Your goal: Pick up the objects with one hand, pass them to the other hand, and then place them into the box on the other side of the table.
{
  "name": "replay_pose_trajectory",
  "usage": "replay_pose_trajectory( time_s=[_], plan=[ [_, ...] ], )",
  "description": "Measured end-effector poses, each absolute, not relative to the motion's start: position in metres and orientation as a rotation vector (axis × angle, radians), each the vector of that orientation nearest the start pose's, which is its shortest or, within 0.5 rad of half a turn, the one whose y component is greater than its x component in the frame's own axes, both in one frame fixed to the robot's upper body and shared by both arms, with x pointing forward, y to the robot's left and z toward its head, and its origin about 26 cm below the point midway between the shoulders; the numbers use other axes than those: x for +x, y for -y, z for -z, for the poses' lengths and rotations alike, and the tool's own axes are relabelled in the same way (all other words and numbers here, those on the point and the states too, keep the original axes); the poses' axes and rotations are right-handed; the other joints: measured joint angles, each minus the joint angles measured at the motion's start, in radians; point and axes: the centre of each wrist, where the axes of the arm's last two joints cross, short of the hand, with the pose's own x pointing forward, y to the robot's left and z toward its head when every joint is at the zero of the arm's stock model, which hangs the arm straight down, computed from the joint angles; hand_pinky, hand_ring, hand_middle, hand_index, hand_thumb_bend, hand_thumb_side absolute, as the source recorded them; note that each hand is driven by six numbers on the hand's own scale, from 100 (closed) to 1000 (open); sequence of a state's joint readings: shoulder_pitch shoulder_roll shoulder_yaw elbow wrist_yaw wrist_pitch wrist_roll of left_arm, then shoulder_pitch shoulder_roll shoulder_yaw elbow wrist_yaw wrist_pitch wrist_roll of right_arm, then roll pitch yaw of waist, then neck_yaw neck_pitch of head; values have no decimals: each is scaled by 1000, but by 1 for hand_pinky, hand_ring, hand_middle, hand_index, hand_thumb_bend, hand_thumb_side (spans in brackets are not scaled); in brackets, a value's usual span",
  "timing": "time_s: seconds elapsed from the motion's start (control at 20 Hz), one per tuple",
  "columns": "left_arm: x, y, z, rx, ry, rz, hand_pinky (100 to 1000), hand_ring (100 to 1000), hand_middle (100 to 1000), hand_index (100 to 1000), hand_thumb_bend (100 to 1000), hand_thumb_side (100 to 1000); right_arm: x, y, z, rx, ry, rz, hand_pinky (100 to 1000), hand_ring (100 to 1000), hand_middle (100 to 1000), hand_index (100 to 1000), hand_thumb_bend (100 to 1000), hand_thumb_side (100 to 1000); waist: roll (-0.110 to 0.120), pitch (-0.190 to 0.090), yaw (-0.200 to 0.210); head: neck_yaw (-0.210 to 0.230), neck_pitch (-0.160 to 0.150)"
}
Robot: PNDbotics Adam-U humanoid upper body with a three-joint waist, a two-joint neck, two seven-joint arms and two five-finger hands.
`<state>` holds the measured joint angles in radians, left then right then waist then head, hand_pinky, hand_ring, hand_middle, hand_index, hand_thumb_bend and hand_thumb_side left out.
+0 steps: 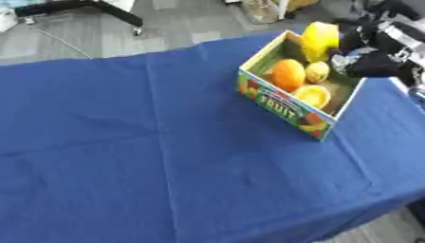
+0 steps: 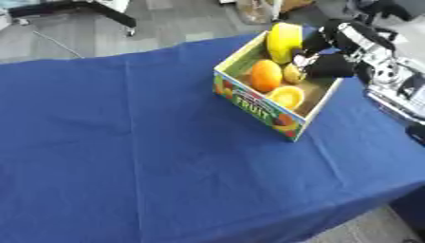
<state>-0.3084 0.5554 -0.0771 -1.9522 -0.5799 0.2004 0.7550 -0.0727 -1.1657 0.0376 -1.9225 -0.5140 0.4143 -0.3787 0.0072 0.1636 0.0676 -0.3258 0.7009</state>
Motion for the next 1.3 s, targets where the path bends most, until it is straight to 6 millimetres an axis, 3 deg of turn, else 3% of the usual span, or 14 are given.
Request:
replay_pose_trajectory(
  time_s=[0.05, 0.1, 0.45, 0.75, 0.85, 1.1, 1.3],
  plan=[
    [305, -279, -207, -1897, -3060, -80, 758, 632, 621, 727, 734, 425, 275, 385, -235, -736, 1504, -375, 607, 763, 473, 543, 109, 100, 2, 4, 5, -2, -2],
    [305, -279, -207, -1895, -3061, -78, 758, 632, 620, 726, 733, 425, 277, 389, -232, -756, 1493, -360, 607, 762, 471, 542, 184, 100, 3, 9, 10, -3, -7],
    [306, -273, -213, -1845, -3079, -34, 758, 633, 620, 726, 734, 426, 288, 419, -211, -875, 1435, -272, 610, 759, 468, 542, 197, 100, 9, 32, 32, -14, -26],
    [306, -271, -215, -1832, -3080, -22, 758, 634, 621, 727, 734, 424, 290, 430, -206, -946, 1430, -269, 622, 775, 509, 590, 148, 106, 10, 42, 39, -19, -27],
    [306, -271, -216, -1827, -3081, -17, 759, 633, 620, 727, 734, 425, 291, 431, -204, -947, 1430, -274, 623, 788, 550, 637, 151, 142, 13, 45, 44, -20, -30],
    [305, -270, -217, -1821, -3080, -14, 760, 635, 621, 727, 735, 424, 291, 433, -204, -973, 1424, -299, 669, 891, 746, 825, 330, 193, 15, 51, 51, -20, -35],
    [305, -270, -218, -1819, -3075, -13, 759, 636, 622, 728, 735, 420, 291, 434, -204, -1000, 1425, -303, 666, 911, 808, 882, 311, 290, 15, 52, 51, -19, -35]
  ],
)
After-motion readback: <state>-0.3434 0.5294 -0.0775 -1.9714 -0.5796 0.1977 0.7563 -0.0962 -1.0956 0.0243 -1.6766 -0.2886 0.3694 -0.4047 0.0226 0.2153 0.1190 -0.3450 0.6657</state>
